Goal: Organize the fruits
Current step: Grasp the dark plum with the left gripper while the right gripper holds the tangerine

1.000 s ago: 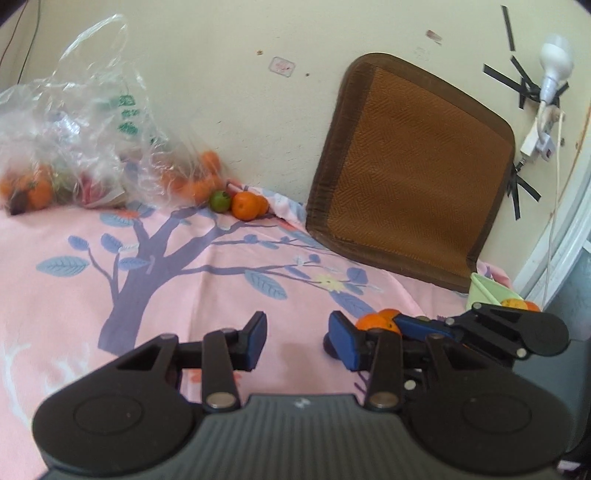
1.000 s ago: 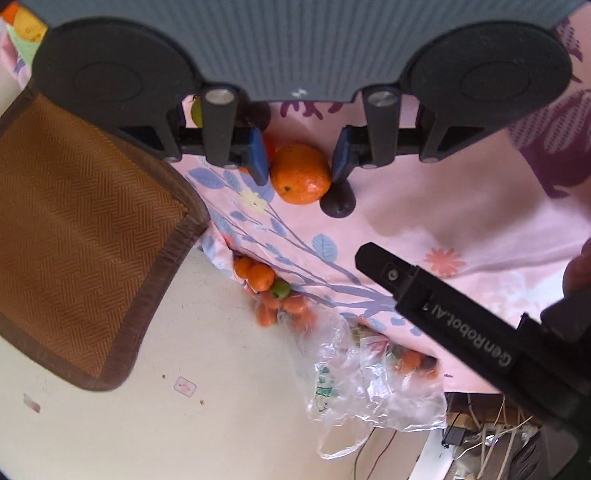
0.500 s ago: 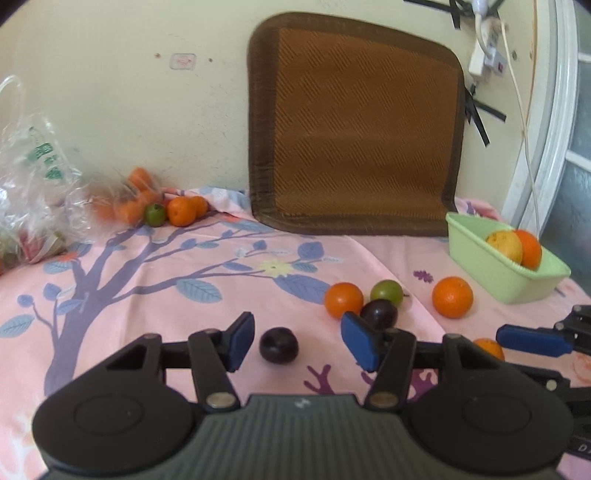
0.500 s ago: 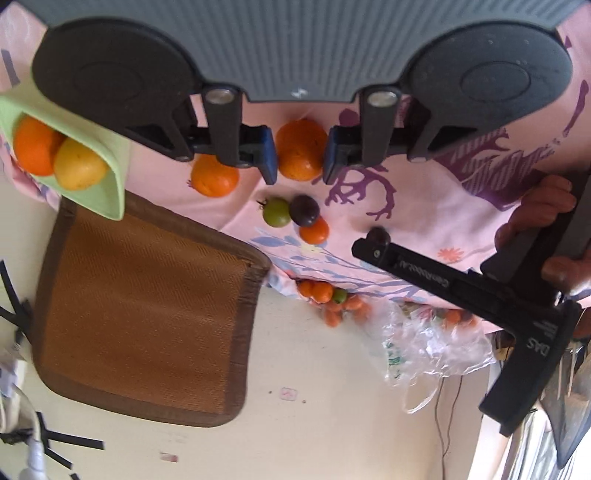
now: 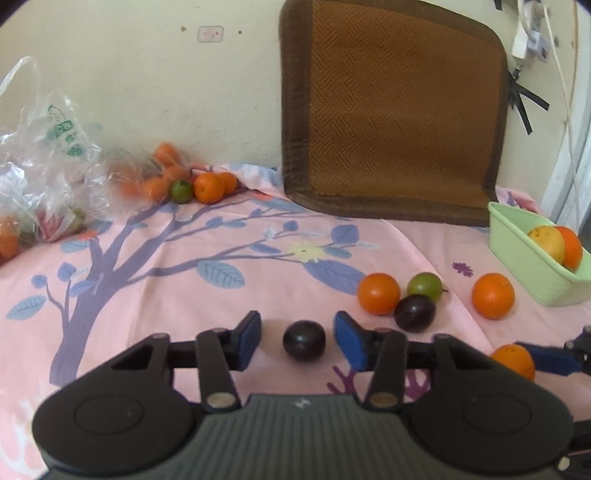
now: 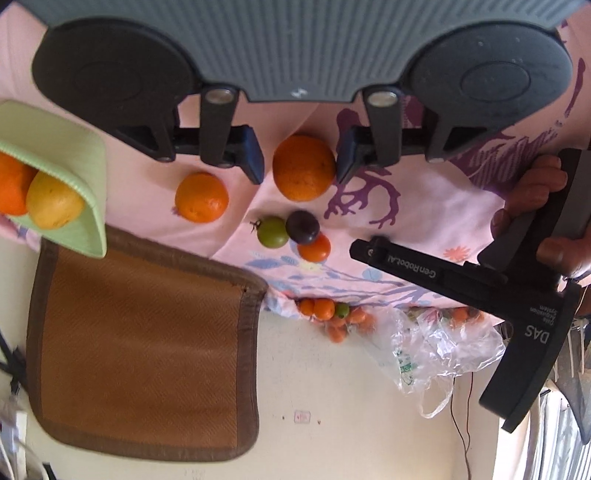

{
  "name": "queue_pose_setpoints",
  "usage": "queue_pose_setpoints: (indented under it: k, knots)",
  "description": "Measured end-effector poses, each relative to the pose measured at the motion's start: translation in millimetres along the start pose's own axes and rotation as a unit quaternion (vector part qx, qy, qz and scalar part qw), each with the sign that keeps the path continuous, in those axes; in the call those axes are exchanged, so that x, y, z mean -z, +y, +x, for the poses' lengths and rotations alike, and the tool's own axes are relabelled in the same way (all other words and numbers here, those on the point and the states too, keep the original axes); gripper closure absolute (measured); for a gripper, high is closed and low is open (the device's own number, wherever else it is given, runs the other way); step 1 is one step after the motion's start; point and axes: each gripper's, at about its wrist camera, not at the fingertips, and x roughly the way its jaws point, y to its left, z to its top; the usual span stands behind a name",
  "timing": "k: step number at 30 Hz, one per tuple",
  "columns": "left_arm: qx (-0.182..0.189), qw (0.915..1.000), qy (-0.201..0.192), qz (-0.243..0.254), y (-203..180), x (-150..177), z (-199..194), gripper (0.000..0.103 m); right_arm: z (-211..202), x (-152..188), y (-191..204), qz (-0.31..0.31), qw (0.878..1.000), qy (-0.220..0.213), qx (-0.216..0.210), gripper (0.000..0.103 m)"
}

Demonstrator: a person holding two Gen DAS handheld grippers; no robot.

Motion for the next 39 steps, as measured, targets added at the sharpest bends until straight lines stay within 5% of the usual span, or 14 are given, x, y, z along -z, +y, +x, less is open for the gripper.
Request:
queue_pose_setpoints:
  k: [3,12,39]
  knots:
    - [-0.003,0.9998,0.001,0.018,-6,1,1,0.080,-1,1,-2,0.009,1.000,0.000,-0.009,0.063]
    - [-0.010,0.9982,-0.001,0.060,-31,12,-11,0.078,-28,13,-7,0.002,0.999,-0.039,0.026,0.063]
    - [-0.058,0.9908,-0.005,0.123,-55,44,-50,0.078,-37,28,-15,0.001,1.000,0.003,0.006,0.062]
